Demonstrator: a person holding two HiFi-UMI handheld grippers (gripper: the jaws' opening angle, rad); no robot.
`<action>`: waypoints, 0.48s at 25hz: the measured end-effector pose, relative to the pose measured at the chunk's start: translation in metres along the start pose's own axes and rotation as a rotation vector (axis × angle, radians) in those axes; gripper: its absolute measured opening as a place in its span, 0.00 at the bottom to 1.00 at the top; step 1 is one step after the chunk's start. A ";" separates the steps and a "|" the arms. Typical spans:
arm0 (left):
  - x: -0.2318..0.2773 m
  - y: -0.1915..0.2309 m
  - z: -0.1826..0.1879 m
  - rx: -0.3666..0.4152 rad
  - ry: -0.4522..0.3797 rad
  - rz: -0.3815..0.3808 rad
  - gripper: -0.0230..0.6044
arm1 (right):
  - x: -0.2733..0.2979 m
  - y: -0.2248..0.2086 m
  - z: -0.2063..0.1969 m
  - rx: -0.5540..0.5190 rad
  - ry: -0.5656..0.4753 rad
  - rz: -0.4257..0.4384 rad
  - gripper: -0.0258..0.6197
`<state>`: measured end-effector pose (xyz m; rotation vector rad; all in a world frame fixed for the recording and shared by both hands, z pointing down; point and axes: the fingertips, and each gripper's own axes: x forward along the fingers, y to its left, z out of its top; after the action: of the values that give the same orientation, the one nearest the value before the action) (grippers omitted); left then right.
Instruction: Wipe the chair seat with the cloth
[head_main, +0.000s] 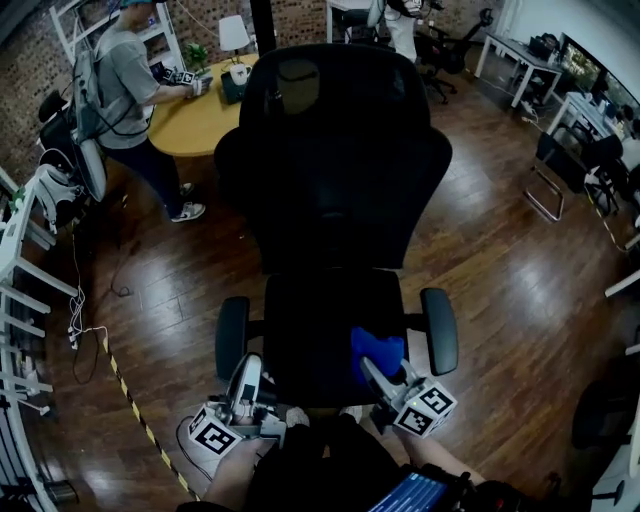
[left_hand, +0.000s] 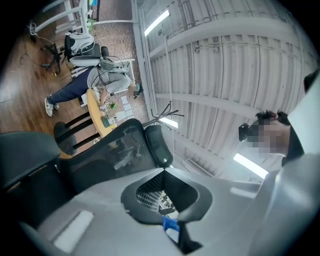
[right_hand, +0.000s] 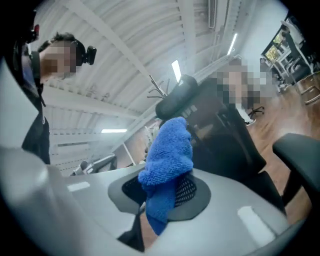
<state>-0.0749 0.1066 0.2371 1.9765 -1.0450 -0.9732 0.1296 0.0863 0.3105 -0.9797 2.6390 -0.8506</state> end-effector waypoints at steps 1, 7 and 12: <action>-0.005 -0.017 0.002 0.008 0.000 -0.015 0.03 | -0.005 0.021 0.015 -0.005 -0.027 0.038 0.17; -0.049 -0.079 0.020 -0.003 -0.051 -0.174 0.03 | -0.042 0.110 0.056 -0.008 -0.207 0.144 0.17; -0.103 -0.115 0.026 -0.011 -0.040 -0.264 0.03 | -0.089 0.174 0.037 0.000 -0.314 0.125 0.17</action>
<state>-0.0968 0.2415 0.1596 2.1302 -0.8094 -1.1595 0.1181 0.2344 0.1780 -0.8582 2.4022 -0.6119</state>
